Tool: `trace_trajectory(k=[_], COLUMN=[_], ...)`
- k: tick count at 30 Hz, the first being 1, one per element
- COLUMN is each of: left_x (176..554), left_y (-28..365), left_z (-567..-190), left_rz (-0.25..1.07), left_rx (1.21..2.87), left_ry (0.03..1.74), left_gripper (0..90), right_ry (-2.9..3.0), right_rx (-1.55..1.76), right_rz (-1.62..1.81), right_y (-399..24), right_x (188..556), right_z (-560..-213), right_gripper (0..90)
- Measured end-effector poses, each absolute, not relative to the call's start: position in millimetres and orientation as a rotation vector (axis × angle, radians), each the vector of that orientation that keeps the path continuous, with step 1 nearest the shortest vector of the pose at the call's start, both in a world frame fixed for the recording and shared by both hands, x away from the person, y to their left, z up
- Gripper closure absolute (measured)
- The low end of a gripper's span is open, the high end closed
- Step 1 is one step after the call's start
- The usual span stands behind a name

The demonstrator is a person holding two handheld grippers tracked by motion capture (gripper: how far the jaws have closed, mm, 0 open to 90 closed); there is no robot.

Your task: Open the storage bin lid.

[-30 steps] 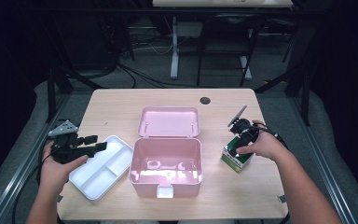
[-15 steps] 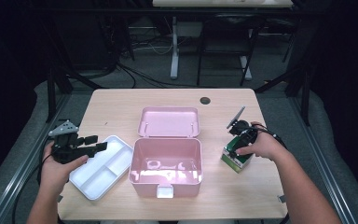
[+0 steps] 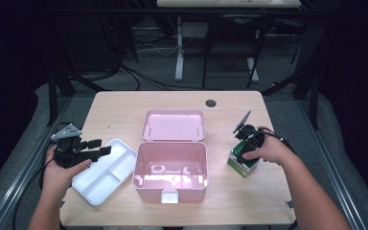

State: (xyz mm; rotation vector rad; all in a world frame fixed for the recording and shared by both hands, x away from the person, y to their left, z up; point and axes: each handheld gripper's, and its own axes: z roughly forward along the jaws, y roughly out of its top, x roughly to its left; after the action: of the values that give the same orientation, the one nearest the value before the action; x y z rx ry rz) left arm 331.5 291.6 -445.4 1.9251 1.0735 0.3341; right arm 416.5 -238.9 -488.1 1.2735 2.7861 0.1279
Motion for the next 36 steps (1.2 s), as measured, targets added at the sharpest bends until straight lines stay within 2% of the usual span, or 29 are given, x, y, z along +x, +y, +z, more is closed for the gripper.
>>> trace_trajectory(k=[15, 36], left_x=[332, 331], left_y=[291, 292], left_z=[-446, -445], left_rz=[0.333, 0.337], left_rx=[1.926, 1.922], left_ry=[1.073, 1.072], left_gripper=[44.9, 44.9], right_ry=[2.778, 2.770], right_rx=[1.294, 1.207], right_rz=[0.146, 0.166], right_y=[-239, -226], right_x=[413, 406], right_z=[-485, -446], right_gripper=[15.5, 15.6])
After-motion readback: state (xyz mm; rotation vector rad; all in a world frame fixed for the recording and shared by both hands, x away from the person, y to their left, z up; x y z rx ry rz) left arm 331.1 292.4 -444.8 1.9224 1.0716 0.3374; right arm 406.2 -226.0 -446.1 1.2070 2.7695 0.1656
